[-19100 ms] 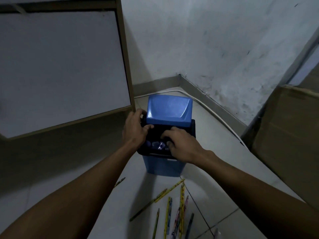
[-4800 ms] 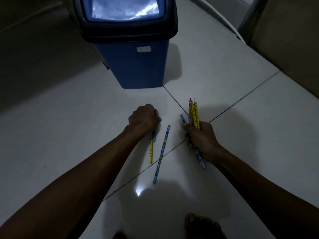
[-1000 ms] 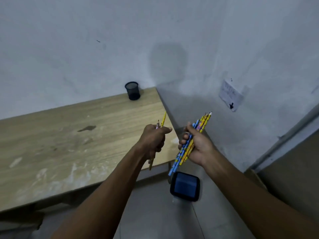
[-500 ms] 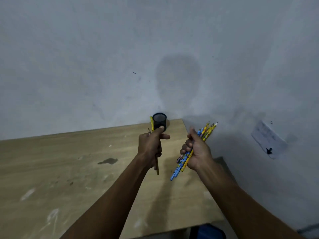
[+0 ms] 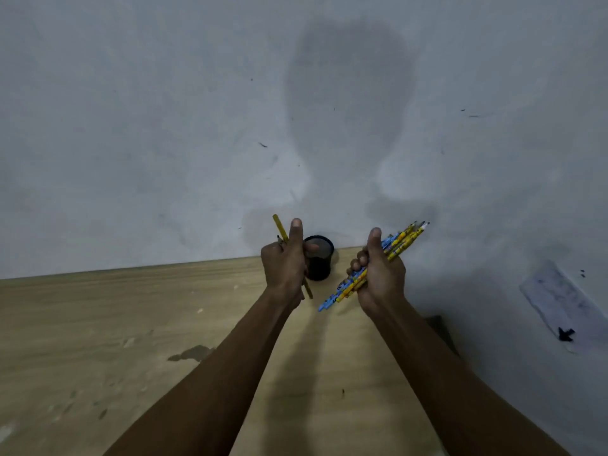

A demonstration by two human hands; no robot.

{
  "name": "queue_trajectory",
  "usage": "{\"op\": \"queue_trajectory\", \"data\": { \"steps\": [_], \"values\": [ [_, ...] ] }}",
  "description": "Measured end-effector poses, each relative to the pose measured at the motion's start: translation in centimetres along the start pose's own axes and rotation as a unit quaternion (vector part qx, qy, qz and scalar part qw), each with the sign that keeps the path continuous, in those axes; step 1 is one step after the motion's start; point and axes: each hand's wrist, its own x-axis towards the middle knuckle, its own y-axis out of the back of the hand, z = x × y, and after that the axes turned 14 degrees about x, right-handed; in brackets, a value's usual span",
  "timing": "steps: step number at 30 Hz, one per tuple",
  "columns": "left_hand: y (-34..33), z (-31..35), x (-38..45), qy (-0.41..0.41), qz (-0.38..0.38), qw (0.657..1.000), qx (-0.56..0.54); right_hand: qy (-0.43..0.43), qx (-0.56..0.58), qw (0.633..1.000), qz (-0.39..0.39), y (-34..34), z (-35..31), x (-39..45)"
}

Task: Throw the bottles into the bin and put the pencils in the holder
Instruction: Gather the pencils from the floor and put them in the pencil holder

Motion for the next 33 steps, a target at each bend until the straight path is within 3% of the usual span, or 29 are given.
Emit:
{"op": "queue_trajectory", "data": {
  "steps": [8,15,24,33],
  "values": [
    [-5.7,-1.6,10.6,-0.008,0.044,0.999,0.0,0.101,-0.084,0.991,-0.023,-3.6,4.5,11.1],
    [-9.0,-5.5,17.5,0.004,0.064,0.998,-0.014,0.125,-0.126,0.983,-0.042,-3.6,9.7,18.2],
    [-11.7,-10.0,18.8,-0.015,0.092,0.995,0.02,0.097,-0.178,0.978,-0.047,-2.0,14.0,19.3],
    [-11.6,-10.7,18.7,-0.106,0.027,0.994,-0.006,0.105,-0.216,0.968,-0.07,-1.7,14.8,19.1]
  ]
}}
